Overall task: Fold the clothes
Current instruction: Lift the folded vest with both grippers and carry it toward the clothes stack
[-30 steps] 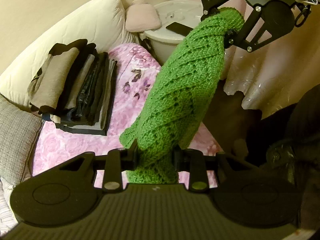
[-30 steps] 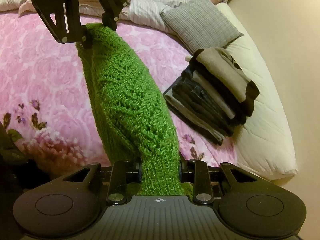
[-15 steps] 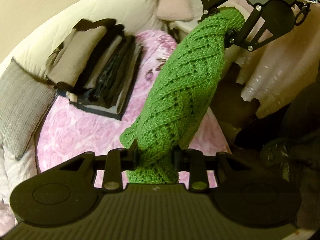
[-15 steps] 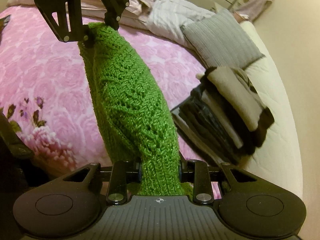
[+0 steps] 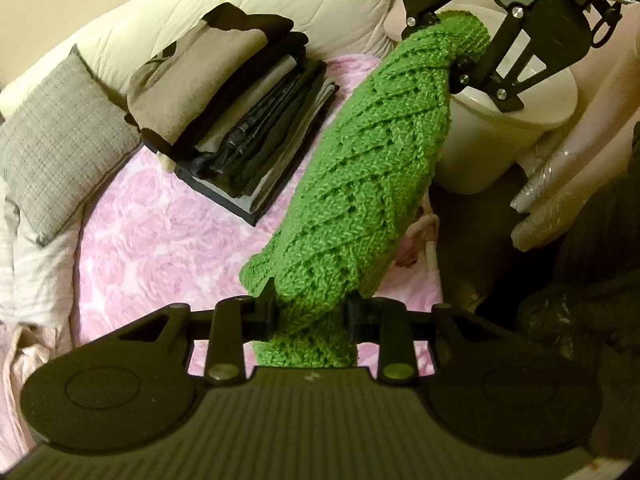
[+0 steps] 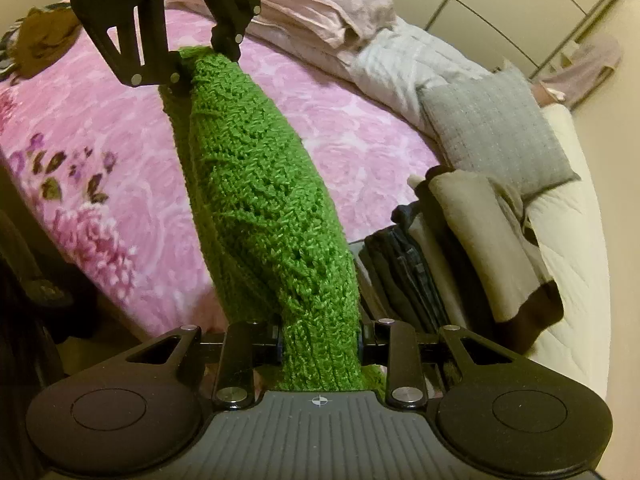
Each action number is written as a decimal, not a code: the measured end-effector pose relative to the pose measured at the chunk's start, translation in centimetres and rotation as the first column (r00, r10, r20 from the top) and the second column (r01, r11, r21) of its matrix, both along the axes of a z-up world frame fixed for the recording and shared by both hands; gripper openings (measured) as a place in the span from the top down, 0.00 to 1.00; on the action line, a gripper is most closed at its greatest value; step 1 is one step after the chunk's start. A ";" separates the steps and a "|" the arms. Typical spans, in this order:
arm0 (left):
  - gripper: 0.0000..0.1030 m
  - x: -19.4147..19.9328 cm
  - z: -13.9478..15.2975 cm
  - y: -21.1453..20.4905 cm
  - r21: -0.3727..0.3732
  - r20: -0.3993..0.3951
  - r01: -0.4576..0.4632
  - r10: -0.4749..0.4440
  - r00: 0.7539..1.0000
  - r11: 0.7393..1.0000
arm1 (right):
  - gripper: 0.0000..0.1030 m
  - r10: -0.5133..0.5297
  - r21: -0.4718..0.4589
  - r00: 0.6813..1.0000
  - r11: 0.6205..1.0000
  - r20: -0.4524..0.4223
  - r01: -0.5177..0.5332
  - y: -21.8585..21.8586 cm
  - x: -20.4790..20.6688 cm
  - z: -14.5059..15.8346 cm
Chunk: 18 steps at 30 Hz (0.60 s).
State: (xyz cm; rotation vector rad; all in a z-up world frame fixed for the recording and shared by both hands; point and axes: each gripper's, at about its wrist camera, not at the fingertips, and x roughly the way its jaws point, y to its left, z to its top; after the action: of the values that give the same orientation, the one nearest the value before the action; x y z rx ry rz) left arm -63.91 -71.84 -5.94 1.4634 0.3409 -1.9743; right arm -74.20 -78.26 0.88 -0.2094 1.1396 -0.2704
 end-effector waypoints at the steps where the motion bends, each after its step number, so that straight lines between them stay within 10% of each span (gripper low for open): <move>1: 0.74 -0.2 0.0 0.0 0.003 -0.001 -0.007 0.007 1.000 1.000 | 0.74 0.010 0.004 1.000 1.000 -0.002 -0.010 -0.2 -0.2 -0.1; 18: 0.74 -0.3 1.8 -3.8 -0.050 -0.034 0.100 -0.102 0.994 0.994 | 0.74 -0.084 -0.028 0.996 0.996 -0.024 0.083 -2.5 0.2 2.3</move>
State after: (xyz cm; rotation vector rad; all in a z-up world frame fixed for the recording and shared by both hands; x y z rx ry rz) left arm -64.16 -75.65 -4.12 1.4407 0.2370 -2.0774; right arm -74.02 -80.75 3.13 -0.1896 1.1720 -0.3580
